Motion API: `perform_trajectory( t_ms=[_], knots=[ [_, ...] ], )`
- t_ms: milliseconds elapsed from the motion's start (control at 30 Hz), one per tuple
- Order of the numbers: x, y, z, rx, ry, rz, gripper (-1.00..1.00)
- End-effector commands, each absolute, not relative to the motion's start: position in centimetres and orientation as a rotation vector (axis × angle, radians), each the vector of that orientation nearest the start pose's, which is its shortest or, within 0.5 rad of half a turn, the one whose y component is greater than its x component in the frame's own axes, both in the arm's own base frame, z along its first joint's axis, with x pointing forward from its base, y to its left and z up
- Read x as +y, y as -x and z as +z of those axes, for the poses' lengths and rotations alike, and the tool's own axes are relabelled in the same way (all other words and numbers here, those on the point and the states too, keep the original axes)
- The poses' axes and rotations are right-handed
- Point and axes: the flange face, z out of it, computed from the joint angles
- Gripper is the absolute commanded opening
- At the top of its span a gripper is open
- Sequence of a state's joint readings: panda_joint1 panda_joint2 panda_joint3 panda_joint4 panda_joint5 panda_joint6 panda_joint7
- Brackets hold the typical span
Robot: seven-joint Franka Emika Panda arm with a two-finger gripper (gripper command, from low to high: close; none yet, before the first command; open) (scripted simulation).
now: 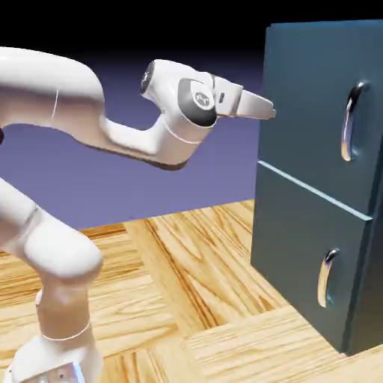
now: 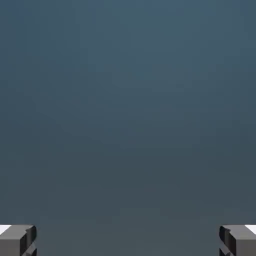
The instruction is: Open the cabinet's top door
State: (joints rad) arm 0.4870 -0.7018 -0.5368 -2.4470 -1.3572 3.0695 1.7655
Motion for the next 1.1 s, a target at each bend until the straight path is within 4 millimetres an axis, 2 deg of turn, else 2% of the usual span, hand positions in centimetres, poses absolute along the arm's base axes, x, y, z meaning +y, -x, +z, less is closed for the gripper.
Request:
perform_trajectory(
  t_ms=[0, 267, 533, 800, 1067],
  knots=[
    [0.3, -38.8, 62.4, 0.7, 2.048, -1.529, 0.0],
    [-2.6, -39.0, 63.3, 0.677, 1.944, -1.603, 0.0],
    [-6.3, -39.9, 62.9, 0.667, 1.859, -1.66, 0.0],
    [-10.7, -41.5, 61.2, 0.668, 1.798, -1.7, 0.0],
    [-15.7, -43.7, 58.3, 0.68, 1.765, -1.726, 0.0]
  ],
)
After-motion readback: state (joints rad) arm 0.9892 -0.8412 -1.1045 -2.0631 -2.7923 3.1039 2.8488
